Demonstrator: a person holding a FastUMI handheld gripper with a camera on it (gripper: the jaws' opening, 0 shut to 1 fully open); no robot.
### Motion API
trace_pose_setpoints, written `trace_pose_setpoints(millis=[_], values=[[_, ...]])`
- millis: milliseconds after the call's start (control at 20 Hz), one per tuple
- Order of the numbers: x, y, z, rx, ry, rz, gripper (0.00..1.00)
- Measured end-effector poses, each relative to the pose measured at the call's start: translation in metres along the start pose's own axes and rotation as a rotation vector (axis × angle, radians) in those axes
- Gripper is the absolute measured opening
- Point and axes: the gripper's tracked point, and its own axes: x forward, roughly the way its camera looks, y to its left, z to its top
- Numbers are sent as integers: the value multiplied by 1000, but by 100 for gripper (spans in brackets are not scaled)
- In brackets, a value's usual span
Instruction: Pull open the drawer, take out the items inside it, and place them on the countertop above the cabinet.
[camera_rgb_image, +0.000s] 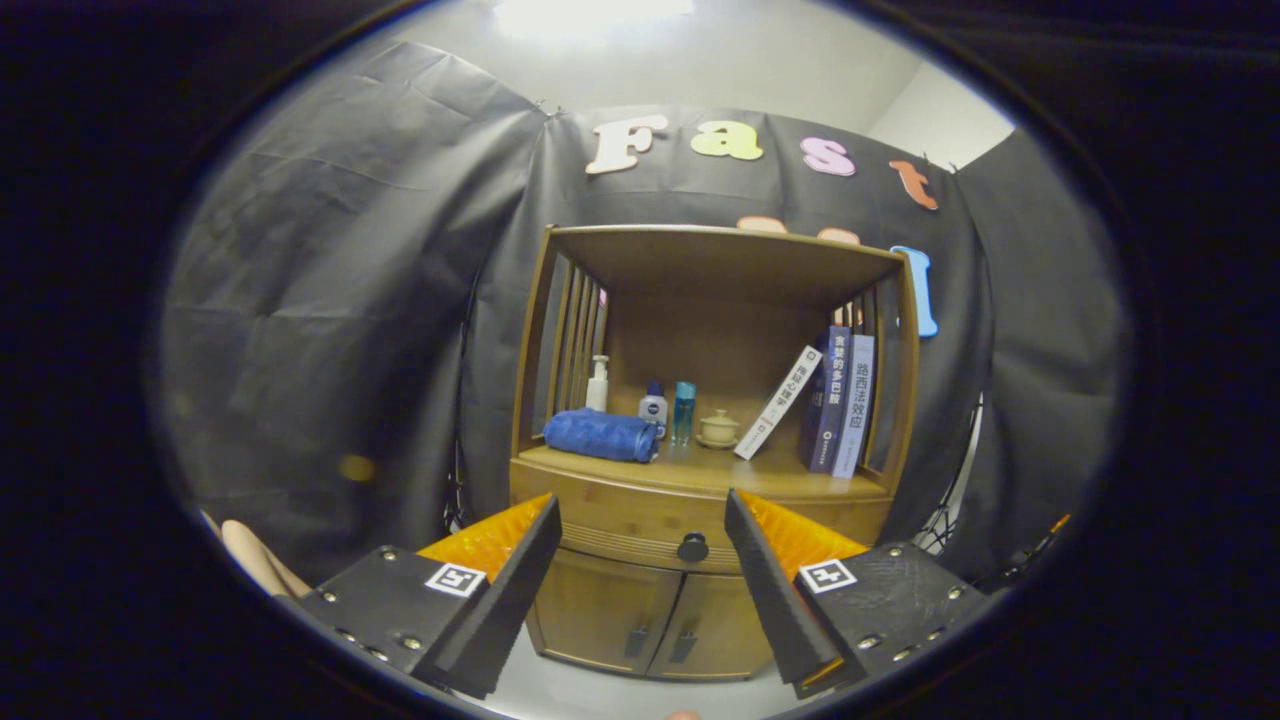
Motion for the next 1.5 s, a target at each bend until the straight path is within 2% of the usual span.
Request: trace_pose_setpoints(millis=[250,500,700,900,1000,1050,1350,1500], values=[[32,1,-14,-4,-6,-5,98],[84,-6,-38,-22,-8,-32,98],[131,-17,-84,12,65,-67,98],[174,-34,-150,-11,188,-119,99],[186,-44,-169,-24,231,-145,99],[192,-50,-177,-26,248,-160,95],[209,-63,-192,30,268,-203,46],[209,-68,-191,54,253,-229,42]])
